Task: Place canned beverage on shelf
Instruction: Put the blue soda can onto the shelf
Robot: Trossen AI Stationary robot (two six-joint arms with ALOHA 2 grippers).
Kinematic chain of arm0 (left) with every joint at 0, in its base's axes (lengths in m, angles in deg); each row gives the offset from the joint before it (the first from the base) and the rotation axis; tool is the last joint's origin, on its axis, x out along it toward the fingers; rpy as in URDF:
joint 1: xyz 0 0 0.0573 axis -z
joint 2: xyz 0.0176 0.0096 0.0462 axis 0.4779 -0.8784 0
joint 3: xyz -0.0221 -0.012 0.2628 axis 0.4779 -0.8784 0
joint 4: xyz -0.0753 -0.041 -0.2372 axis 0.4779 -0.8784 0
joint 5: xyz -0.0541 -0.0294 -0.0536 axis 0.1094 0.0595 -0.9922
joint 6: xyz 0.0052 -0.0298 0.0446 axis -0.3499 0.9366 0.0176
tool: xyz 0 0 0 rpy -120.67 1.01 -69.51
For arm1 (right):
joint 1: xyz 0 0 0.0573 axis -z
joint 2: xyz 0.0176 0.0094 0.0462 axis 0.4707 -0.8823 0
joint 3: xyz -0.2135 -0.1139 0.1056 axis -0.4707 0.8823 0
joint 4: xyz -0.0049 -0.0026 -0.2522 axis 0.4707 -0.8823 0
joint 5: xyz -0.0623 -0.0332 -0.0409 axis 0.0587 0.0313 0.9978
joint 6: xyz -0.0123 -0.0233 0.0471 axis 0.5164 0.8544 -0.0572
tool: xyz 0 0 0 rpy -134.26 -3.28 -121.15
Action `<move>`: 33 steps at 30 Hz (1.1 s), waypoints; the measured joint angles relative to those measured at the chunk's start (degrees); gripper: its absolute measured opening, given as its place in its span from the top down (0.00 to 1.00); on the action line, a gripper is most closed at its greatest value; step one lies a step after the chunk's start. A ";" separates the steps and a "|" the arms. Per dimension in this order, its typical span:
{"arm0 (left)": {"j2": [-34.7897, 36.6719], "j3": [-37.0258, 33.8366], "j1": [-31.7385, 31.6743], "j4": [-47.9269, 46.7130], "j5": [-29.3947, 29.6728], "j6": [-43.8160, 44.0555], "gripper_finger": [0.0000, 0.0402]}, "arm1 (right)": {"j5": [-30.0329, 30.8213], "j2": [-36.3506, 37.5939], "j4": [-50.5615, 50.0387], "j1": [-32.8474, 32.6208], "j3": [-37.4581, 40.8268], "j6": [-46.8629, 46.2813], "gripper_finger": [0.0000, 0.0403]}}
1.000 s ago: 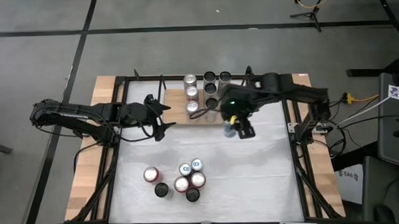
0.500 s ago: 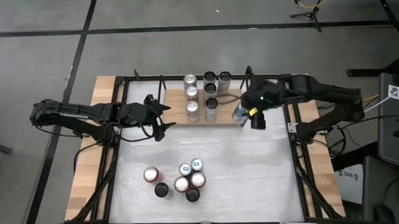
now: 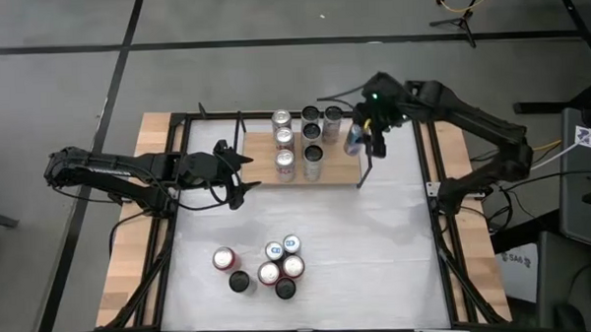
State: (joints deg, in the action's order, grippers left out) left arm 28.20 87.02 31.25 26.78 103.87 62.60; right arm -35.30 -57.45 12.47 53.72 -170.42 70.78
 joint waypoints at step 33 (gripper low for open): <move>0.00 0.00 0.00 0.02 0.00 -0.01 0.19 | -5.49 -10.84 6.50 13.22 -0.02 10.48 0.42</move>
State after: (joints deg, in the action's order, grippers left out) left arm 28.20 87.02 31.25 26.80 103.87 62.58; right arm -40.79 -68.29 18.97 66.94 -170.44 81.26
